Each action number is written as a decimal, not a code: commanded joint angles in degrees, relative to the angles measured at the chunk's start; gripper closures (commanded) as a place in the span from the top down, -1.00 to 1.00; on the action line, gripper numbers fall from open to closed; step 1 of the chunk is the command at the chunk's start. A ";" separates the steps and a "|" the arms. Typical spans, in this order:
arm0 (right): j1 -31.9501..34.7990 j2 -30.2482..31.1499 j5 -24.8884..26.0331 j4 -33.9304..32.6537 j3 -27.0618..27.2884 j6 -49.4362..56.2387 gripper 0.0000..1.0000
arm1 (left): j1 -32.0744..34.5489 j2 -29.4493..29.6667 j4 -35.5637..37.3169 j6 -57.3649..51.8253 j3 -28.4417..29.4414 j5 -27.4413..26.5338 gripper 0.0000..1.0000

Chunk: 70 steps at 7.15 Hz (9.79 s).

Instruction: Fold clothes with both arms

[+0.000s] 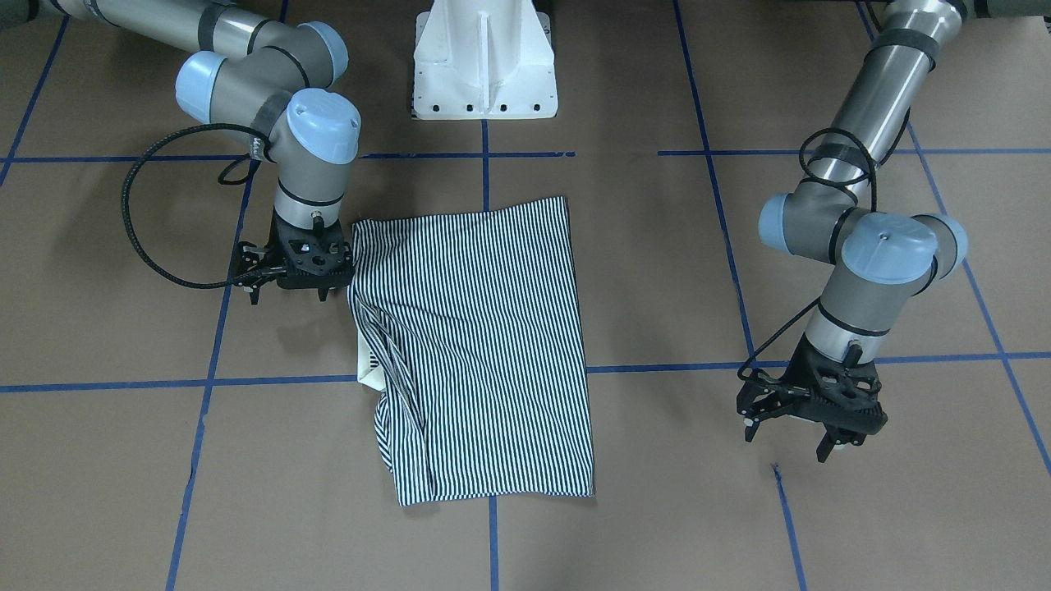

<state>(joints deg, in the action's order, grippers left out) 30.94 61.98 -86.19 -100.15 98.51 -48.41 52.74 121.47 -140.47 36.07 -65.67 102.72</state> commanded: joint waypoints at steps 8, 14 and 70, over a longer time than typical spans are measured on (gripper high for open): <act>3.33 -21.20 -2.75 5.75 -25.63 -2.24 1.00 | 0.00 0.00 0.02 1.98 -1.31 1.95 1.00; 10.61 -14.45 -3.19 6.10 -24.95 10.15 1.00 | 0.00 0.00 0.02 1.98 -1.31 2.40 1.00; 1.75 23.18 -5.83 44.95 17.33 -50.65 0.93 | -36.30 -1.23 16.45 66.85 -29.78 -18.17 0.29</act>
<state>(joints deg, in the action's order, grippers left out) 32.91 85.11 -92.49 -55.45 115.83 -98.78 16.54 119.52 -124.03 102.27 -96.25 84.79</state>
